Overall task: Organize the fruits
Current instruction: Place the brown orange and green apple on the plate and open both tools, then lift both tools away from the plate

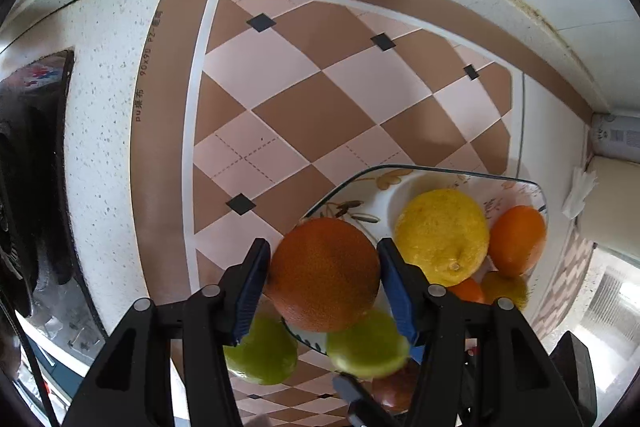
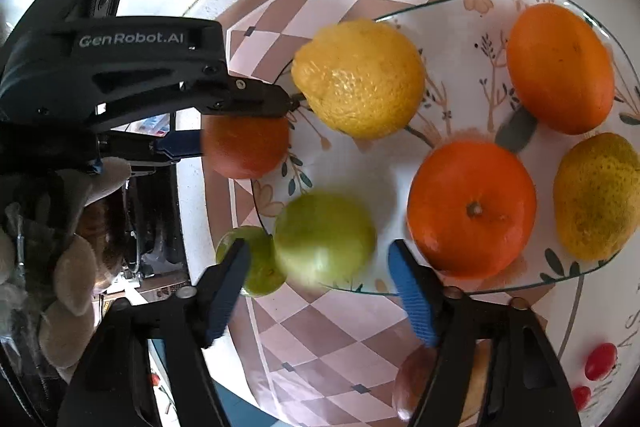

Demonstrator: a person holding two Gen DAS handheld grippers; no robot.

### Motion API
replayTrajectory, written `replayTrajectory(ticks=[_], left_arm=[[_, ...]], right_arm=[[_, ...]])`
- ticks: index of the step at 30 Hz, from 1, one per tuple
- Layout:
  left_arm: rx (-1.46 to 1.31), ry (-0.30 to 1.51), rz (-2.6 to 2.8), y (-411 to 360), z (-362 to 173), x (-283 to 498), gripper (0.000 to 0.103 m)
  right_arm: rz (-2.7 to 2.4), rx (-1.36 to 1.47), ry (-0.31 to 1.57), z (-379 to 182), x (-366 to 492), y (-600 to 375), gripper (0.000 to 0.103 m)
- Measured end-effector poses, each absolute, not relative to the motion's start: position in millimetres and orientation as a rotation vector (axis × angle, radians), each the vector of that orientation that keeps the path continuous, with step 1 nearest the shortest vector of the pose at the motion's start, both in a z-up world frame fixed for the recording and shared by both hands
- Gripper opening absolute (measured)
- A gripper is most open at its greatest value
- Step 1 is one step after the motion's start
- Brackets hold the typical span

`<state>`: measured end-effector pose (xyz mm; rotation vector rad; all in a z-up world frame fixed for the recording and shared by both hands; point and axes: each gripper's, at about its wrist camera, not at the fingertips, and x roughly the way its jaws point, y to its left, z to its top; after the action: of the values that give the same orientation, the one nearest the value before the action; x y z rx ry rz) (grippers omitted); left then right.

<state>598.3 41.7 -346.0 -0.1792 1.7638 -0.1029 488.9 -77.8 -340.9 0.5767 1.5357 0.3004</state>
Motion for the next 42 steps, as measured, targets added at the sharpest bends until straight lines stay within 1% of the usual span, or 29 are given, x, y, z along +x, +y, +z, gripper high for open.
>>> replayTrajectory(ticks=[1,2,3,6,7,8,10,16,21,25,31,42], left_arm=[[-0.172,1.754,-0.107,41.5,-344.0,598.0,0.067],[-0.163,1.744,-0.111,41.4,-341.3,597.5,0.077],[-0.162,1.736,-0.113,40.4,-338.3,596.4,0.081],[-0.166,1.702,-0.115,41.9,-326.0,590.8,0.083],[-0.163,1.692,-0.114,42.9,-322.6,588.6,0.083],[-0.148,1.673,-0.107,43.8,-317.4,584.4,0.083],[-0.126,1.638,-0.097,44.1,-308.0,574.5,0.083],[-0.051,1.498,-0.033,48.2,-273.4,533.8,0.083],[-0.034,1.423,-0.01,48.0,-248.7,503.5,0.083],[0.007,1.353,0.006,45.1,-231.9,475.2,0.083],[-0.014,1.306,0.011,44.7,-216.2,438.7,0.083],[-0.022,1.166,-0.005,34.3,-158.6,385.3,0.083]], right_arm=[[0.297,0.58,1.531,-338.4,488.6,-79.4,0.078],[0.299,0.581,1.529,-336.3,488.0,-80.8,0.078],[0.298,0.573,1.532,-333.9,487.3,-81.9,0.078],[0.3,0.549,1.536,-326.5,482.5,-86.7,0.078],[0.294,0.525,1.536,-322.2,479.5,-88.8,0.08],[0.284,0.497,1.535,-318.3,478.7,-92.0,0.087],[0.266,0.443,1.516,-307.2,473.7,-98.4,0.092],[0.164,0.244,1.437,-274.4,458.9,-122.2,0.093],[0.096,0.162,1.379,-252.0,455.4,-143.2,0.093],[0.074,0.129,1.351,-239.0,440.1,-160.8,0.093],[0.051,0.095,1.293,-216.6,418.2,-167.1,0.093],[0.065,0.071,1.198,-165.9,374.5,-179.5,0.093]])
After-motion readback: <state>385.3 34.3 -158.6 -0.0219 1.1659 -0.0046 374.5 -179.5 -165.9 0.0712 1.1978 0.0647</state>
